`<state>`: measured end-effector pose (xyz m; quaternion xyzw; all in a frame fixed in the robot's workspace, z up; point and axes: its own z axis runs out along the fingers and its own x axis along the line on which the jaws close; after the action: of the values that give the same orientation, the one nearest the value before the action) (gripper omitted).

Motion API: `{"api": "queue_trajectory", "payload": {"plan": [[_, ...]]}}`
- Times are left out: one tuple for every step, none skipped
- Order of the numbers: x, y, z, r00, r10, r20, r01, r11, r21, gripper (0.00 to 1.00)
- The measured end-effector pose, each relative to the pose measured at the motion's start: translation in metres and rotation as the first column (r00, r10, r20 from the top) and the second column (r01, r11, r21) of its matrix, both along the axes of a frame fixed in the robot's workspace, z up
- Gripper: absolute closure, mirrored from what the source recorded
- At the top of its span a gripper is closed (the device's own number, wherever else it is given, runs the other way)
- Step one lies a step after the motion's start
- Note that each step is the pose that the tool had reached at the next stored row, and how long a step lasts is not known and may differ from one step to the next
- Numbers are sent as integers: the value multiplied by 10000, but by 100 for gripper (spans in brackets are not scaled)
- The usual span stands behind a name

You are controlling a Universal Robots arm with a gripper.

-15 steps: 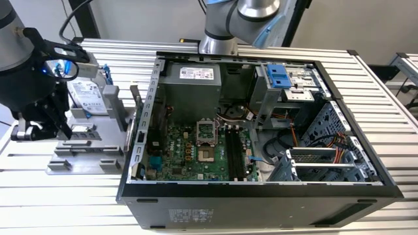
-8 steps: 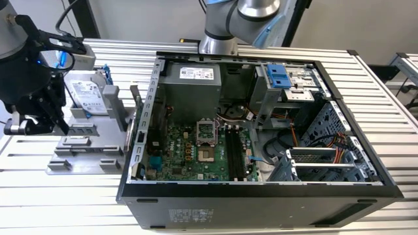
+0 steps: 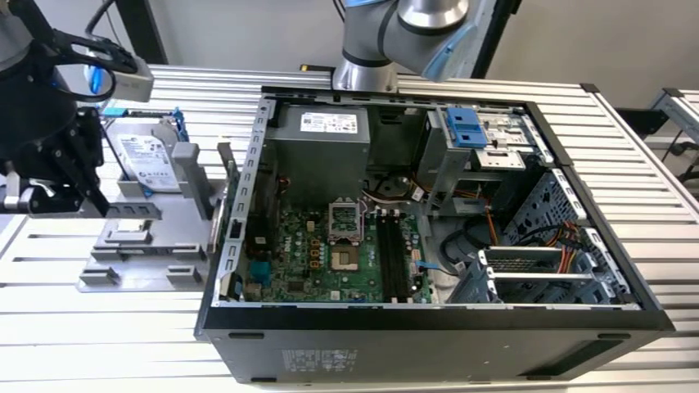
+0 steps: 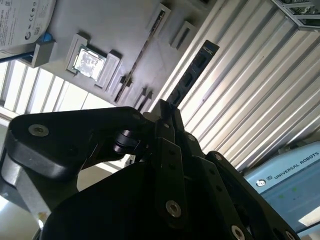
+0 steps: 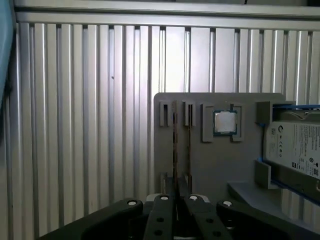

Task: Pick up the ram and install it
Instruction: 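Pick up the ram and move it above insertion slot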

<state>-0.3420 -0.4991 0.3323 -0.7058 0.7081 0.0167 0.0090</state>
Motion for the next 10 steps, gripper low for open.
{"api": "queue_trajectory", "payload": {"plan": [[0,0,20,10000,0,-1,0,10000,0,100],[0,0,40,10000,0,1,0,10000,1,100],[0,0,63,10000,-1,1,1,10000,1,100],[0,0,87,10000,-1,1,1,10000,1,100],[0,0,112,10000,-1,1,1,10000,1,100],[0,0,141,10000,-1,0,1,10000,0,100],[0,0,167,10000,-1,0,1,10000,0,100],[0,0,196,10000,0,1,0,10000,1,100],[0,0,225,10000,-1,1,1,10000,1,100],[0,0,252,10000,0,0,0,10000,0,100]]}}
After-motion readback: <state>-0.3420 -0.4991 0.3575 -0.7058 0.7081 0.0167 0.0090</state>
